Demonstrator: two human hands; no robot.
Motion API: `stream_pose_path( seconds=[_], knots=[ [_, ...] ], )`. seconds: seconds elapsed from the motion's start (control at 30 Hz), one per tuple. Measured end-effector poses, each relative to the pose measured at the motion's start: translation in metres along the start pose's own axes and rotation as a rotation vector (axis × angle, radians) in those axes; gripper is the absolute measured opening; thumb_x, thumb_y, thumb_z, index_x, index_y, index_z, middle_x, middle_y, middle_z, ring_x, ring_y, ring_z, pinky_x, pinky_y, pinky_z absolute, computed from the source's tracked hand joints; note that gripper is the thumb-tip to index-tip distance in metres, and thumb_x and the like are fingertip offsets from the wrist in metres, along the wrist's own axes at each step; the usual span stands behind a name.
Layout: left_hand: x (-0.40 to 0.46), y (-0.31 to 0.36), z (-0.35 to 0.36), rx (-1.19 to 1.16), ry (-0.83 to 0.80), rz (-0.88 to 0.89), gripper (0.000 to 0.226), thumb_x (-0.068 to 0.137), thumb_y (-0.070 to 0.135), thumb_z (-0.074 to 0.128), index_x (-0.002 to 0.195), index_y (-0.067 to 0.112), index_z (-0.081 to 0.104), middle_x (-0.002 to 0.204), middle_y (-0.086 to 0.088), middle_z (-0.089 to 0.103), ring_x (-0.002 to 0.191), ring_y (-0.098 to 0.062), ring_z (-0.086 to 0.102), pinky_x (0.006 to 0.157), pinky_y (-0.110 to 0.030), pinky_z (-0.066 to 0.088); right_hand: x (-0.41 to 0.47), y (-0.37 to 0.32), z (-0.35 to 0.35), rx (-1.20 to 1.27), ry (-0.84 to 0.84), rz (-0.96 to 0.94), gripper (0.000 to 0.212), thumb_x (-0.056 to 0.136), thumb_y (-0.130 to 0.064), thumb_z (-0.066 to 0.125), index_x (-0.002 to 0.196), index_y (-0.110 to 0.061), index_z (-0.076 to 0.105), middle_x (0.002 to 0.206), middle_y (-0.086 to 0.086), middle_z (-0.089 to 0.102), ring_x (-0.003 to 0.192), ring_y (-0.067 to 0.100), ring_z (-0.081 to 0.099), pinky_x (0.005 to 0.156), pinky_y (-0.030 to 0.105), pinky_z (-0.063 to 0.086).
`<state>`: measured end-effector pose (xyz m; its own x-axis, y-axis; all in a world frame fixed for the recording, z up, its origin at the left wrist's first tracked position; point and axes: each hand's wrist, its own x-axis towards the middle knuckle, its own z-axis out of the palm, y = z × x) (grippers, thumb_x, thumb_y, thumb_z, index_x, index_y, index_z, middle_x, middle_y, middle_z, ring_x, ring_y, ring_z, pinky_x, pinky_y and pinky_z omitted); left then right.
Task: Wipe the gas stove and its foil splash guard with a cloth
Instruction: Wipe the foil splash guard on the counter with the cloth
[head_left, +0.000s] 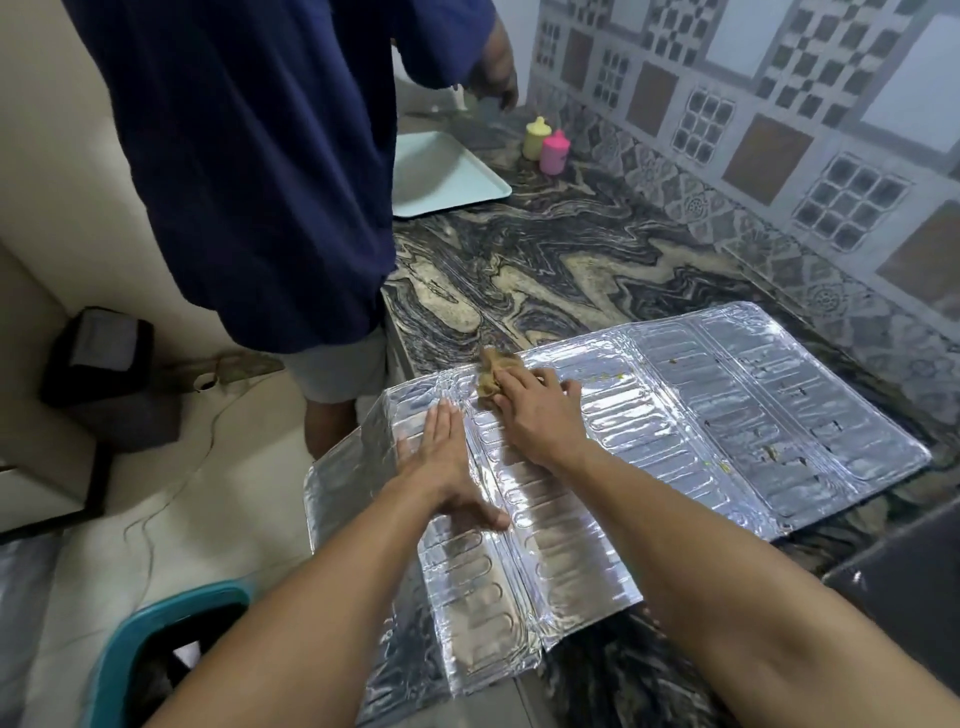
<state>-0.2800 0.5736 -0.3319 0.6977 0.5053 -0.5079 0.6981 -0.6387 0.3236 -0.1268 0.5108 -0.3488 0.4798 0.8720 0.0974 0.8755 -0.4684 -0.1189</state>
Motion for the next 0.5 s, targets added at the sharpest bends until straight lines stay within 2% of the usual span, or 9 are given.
stream_pose_path(
  seconds=[0.17,0.23,0.33,0.4,0.5],
  knots=[
    [-0.001,0.000,-0.001,0.008,0.000,0.007,0.160,0.043,0.068,0.082,0.147,0.011,-0.026,0.152,-0.003,-0.037,0.140,-0.021,-0.032,0.117,-0.053,-0.010,0.014,0.067,-0.006,-0.022,0.001,0.272,0.057,0.097,-0.028,0.042,0.148,-0.037,0.018,0.144,-0.001,0.046,0.122,0.029,0.040,0.092,0.046,0.030],
    [-0.001,0.000,-0.002,0.026,0.005,0.006,0.160,0.043,0.069,0.081,0.147,0.011,-0.026,0.153,-0.003,-0.036,0.141,-0.020,-0.031,0.117,-0.052,-0.010,0.010,0.101,-0.014,-0.064,0.007,0.456,0.055,0.092,-0.021,0.048,0.144,-0.028,0.030,0.140,0.007,0.047,0.120,0.031,0.040,0.093,0.047,0.032],
    [-0.002,0.000,-0.002,0.022,0.012,0.016,0.159,0.045,0.069,0.081,0.147,0.011,-0.026,0.152,-0.003,-0.036,0.141,-0.020,-0.030,0.115,-0.051,-0.010,0.002,0.125,-0.027,-0.037,-0.005,0.671,0.041,0.089,-0.017,0.055,0.129,-0.015,0.045,0.130,0.014,0.051,0.117,0.033,0.039,0.092,0.045,0.033],
    [-0.002,0.000,-0.002,0.014,0.007,0.018,0.158,0.046,0.068,0.081,0.147,0.011,-0.027,0.152,-0.004,-0.036,0.140,-0.021,-0.031,0.115,-0.052,-0.011,0.005,0.110,-0.030,-0.036,0.030,0.637,0.031,0.089,-0.018,0.058,0.119,-0.015,0.052,0.125,0.014,0.054,0.114,0.033,0.041,0.091,0.043,0.035],
    [-0.003,0.001,-0.002,0.025,0.001,0.009,0.159,0.045,0.068,0.081,0.146,0.011,-0.027,0.152,-0.005,-0.036,0.140,-0.021,-0.031,0.116,-0.053,-0.010,0.013,0.057,-0.025,-0.038,0.128,0.293,0.031,0.090,-0.035,0.058,0.118,-0.022,0.058,0.121,0.008,0.059,0.107,0.029,0.045,0.086,0.039,0.041]
  ],
)
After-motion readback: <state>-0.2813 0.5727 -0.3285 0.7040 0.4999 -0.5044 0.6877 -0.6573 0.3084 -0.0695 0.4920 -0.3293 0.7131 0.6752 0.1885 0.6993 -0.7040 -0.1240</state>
